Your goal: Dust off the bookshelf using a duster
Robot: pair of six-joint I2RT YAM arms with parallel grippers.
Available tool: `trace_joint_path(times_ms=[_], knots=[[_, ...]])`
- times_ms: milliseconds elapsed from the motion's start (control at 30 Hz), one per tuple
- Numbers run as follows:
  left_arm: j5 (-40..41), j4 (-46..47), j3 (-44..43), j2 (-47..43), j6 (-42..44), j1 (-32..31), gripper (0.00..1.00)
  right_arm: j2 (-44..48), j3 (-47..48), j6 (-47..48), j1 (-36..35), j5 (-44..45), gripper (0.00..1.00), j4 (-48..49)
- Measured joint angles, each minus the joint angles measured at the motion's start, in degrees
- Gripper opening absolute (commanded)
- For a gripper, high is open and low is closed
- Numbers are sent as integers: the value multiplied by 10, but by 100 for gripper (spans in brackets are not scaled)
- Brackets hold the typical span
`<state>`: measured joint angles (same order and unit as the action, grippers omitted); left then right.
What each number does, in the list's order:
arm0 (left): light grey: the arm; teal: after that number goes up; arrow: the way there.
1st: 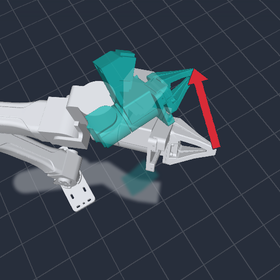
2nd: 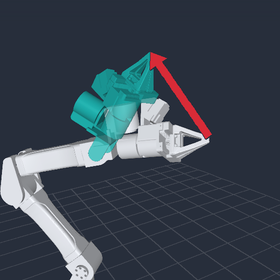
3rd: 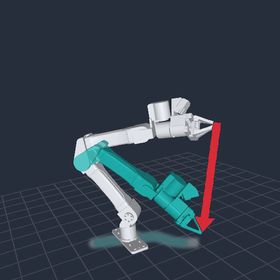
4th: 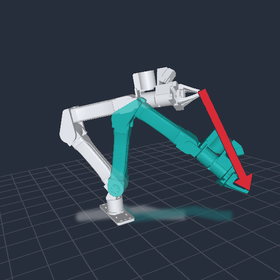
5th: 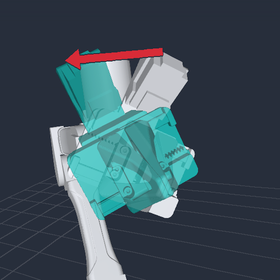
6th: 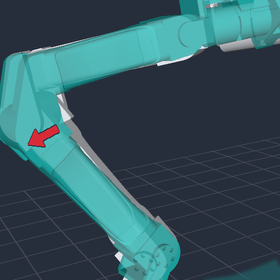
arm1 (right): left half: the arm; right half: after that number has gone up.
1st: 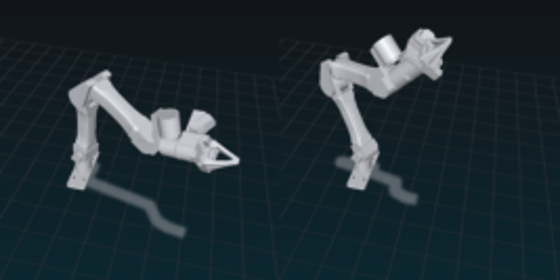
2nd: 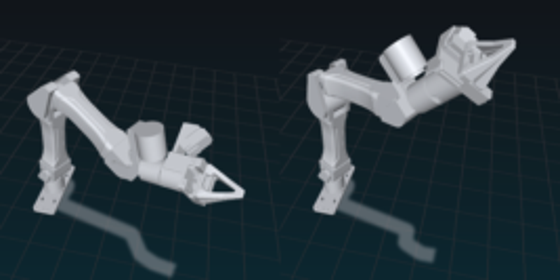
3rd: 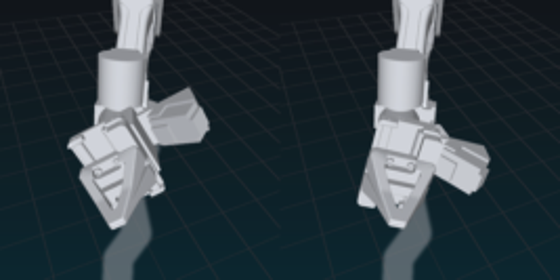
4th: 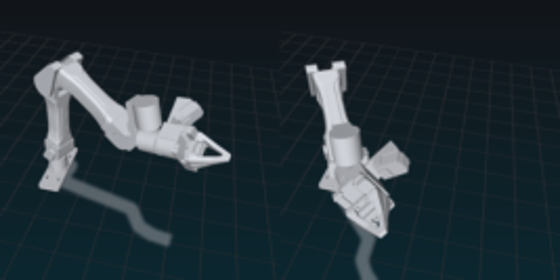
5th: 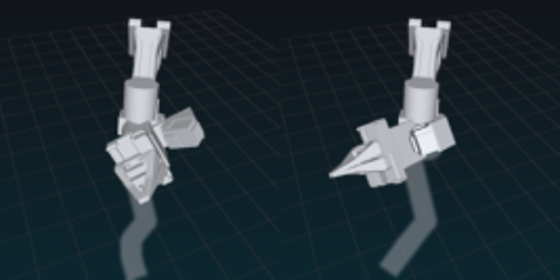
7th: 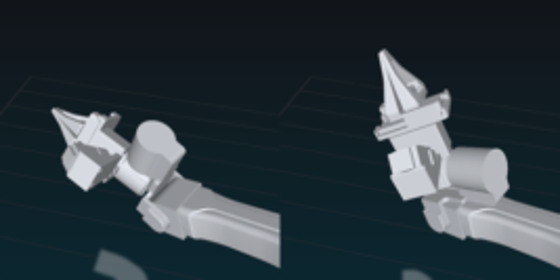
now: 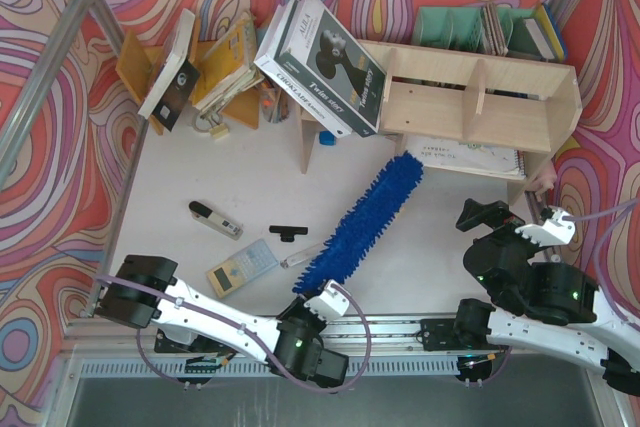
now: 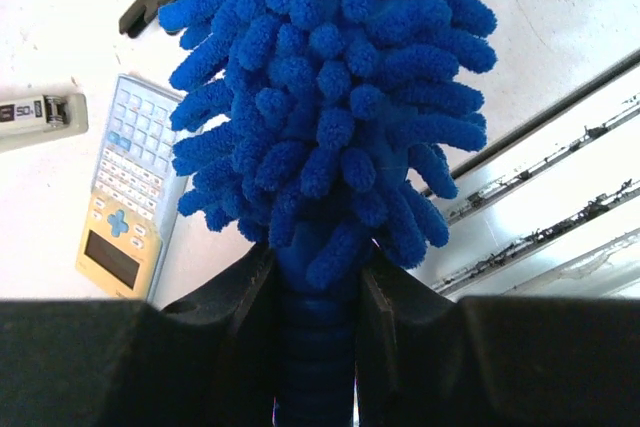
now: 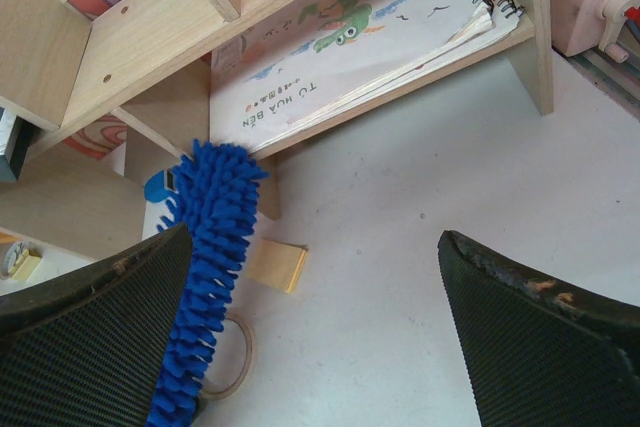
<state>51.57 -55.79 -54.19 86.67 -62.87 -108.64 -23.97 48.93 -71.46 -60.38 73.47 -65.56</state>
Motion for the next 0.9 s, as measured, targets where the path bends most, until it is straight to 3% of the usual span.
trace_joint_path(times_ms=[367, 733, 900], knots=[[-29, -3, 7, 3, -32, -17, 0, 0, 0, 0, 0, 0, 99, 0], [-24, -64, 6, 2, -82, -33, 0, 0, 0, -2, 0, 0, 99, 0], [12, -104, -9, -65, -102, -16, 0, 0, 0, -4, 0, 0, 99, 0]])
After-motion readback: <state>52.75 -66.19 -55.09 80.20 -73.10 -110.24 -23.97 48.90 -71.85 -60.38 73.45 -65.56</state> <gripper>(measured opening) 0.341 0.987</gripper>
